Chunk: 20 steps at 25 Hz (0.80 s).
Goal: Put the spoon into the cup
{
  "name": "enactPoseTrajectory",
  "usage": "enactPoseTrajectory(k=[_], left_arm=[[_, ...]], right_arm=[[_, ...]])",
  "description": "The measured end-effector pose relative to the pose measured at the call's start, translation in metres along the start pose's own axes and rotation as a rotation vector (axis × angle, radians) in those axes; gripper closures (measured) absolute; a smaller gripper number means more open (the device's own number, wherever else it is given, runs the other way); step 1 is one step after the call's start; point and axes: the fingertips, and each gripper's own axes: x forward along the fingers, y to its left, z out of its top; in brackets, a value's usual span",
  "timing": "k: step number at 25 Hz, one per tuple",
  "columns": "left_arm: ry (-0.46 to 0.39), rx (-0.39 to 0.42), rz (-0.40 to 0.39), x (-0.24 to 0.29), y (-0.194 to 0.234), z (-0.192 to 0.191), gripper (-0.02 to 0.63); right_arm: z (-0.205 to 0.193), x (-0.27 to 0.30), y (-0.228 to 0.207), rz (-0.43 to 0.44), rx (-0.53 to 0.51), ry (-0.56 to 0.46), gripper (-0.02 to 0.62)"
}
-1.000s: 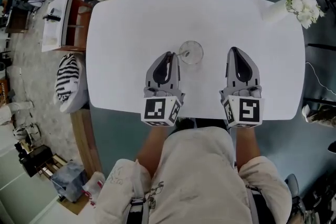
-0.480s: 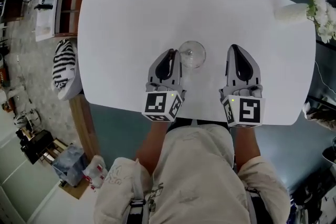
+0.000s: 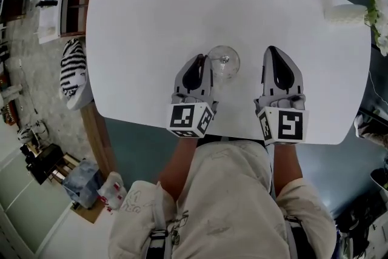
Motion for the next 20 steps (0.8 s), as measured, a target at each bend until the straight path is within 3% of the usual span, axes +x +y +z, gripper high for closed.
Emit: enactPoseTrajectory(k=[11,20], left_arm=[[0.0,0.037,-0.006,0.001,0.002,-0.008,0.549],[-0.017,0.058,-0.007,-0.012,0.003,0.001,0.492]], right_arm=[[0.004,-0.002,0.004,-0.005,-0.008,-0.007,0.607],[0.018,-0.02,0.01,-0.023,-0.026,-0.03,0.607]])
